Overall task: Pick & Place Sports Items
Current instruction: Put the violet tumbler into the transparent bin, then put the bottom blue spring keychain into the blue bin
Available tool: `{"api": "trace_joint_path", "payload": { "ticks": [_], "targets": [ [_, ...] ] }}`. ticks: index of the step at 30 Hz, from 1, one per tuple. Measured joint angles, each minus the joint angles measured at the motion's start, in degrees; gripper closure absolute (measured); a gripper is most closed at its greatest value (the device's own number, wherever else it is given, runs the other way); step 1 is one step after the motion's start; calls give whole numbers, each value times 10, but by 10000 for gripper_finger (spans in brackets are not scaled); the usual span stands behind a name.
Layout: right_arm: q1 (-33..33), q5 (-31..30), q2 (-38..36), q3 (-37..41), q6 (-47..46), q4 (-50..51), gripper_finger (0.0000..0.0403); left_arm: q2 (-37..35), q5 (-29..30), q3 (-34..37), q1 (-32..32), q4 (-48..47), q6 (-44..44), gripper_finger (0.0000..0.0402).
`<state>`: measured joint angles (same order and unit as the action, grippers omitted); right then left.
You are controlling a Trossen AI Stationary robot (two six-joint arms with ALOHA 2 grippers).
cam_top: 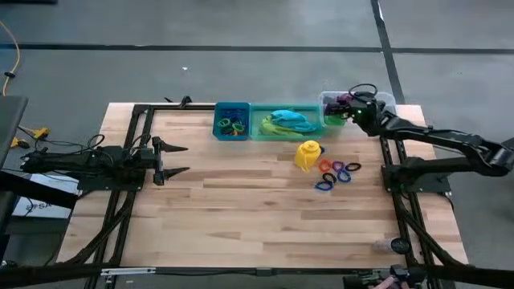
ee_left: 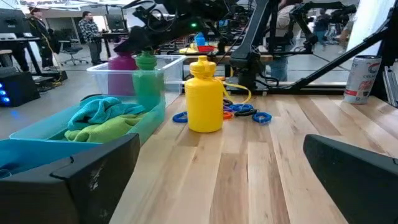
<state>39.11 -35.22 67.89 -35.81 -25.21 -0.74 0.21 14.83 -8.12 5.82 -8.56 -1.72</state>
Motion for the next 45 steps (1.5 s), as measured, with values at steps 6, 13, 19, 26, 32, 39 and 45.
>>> {"api": "trace_joint_path", "payload": {
  "ticks": [6, 13, 19, 26, 32, 39, 45],
  "targets": [
    [0, -2, -9, 1, 11, 6, 182, 0, 0, 0, 0, 0, 0, 34],
    [0, -32, -23, 3, 32, 12, 179, 0, 0, 0, 0, 0, 0, 34],
    [0, -36, -28, 3, 36, 14, 179, 0, 0, 0, 0, 0, 0, 34],
    [0, -35, -28, 2, 45, 15, 178, 0, 0, 1, 0, 0, 0, 34],
    [0, -35, -29, 2, 45, 31, 178, 0, 0, 1, 0, 0, 0, 34],
    [0, -34, -29, 1, 45, 33, 140, 0, 0, 1, 0, 0, 0, 34],
    [1, -27, -29, 2, 44, 33, 71, 0, 0, 1, 0, 0, 0, 34]
  ]
}}
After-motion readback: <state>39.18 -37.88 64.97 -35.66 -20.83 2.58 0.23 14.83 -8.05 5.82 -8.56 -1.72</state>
